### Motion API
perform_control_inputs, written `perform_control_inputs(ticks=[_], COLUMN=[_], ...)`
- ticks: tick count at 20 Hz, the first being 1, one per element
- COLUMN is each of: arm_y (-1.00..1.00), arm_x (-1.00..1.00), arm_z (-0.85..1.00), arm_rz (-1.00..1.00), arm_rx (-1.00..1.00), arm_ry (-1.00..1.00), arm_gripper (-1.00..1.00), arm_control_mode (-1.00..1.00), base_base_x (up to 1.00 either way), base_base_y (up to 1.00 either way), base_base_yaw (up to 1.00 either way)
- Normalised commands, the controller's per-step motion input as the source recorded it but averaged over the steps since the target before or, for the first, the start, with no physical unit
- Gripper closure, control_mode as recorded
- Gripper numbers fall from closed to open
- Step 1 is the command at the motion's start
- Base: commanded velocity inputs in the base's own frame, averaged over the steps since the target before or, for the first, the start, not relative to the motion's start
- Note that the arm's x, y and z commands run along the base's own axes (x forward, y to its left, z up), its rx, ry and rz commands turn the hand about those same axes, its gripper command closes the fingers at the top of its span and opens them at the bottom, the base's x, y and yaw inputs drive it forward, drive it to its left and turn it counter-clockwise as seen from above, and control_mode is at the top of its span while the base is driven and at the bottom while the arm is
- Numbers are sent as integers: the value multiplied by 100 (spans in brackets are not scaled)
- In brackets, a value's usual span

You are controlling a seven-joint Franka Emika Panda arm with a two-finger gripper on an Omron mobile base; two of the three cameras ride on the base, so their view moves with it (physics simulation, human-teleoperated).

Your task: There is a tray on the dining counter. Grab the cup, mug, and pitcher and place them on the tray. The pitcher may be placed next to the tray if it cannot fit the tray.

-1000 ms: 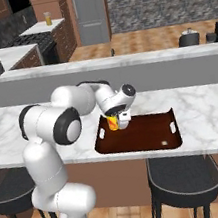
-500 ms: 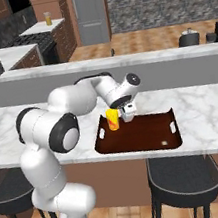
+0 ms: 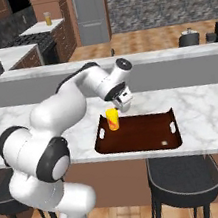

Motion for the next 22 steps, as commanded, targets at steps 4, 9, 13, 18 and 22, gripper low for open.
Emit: perform_control_inputs(ticks=[4, 9, 13, 18, 22], arm_y=[54, 39, 24, 10, 3], arm_x=[-98, -100, -93, -39, -31], arm_z=[56, 46, 22, 15, 37], arm_rz=[29, 20, 10, 2, 8], arm_rx=[-25, -30, -30, -21, -10], arm_ry=[-21, -28, -23, -2, 0], arm_gripper=[-100, -100, -100, -100, -100], arm_control_mode=[-100, -100, -100, -100, -100], base_base_x=[0, 0, 0, 0, 0], base_base_y=[0, 0, 0, 0, 0], base_base_yaw=[0, 0, 0, 0, 0])
